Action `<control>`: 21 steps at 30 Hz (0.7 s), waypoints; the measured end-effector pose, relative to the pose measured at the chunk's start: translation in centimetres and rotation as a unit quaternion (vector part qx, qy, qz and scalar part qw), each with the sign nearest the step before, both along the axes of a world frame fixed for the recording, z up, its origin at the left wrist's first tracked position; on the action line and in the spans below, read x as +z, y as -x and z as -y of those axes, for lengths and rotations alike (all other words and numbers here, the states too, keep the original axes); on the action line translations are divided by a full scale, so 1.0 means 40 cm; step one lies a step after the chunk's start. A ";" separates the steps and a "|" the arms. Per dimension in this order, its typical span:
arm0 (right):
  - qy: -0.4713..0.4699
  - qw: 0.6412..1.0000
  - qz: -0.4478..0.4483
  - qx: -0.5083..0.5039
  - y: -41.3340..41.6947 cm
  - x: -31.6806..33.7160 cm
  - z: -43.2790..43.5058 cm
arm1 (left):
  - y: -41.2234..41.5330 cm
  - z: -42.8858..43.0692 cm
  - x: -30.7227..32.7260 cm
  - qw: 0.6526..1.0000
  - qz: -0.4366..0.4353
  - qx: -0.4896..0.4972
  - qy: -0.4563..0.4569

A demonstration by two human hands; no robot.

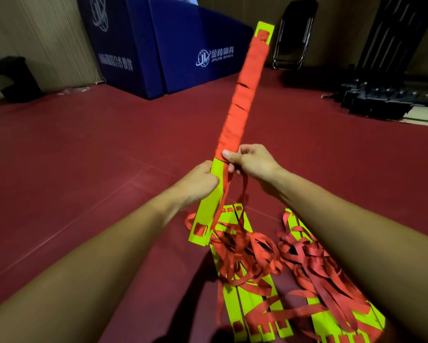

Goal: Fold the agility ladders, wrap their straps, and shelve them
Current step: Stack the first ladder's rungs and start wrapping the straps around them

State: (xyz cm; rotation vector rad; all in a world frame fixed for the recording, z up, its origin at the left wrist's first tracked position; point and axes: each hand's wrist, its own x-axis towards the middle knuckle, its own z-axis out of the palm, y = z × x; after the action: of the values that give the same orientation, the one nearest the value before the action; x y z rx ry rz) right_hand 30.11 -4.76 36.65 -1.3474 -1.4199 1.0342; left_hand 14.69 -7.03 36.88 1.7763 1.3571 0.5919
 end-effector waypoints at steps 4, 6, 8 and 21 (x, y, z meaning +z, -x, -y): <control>-0.040 0.998 0.024 -0.051 0.013 -0.006 -0.002 | -0.005 0.005 -0.022 0.984 -0.171 -0.007 -0.055; -0.043 0.996 0.016 -0.071 0.014 -0.009 -0.004 | 0.000 0.003 -0.032 0.965 -0.242 0.005 -0.097; -0.048 0.995 0.039 -0.078 0.013 -0.014 -0.006 | 0.001 0.002 -0.027 0.962 -0.248 0.034 -0.107; 0.149 0.986 0.068 0.002 -0.033 -0.013 0.007 | 0.010 -0.005 -0.036 0.992 0.055 0.052 0.097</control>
State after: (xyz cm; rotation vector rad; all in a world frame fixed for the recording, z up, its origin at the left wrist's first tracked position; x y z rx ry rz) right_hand 31.42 -5.04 36.13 -1.6582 -1.4064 1.2126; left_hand 14.30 -6.84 35.43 1.5046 1.3869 0.5844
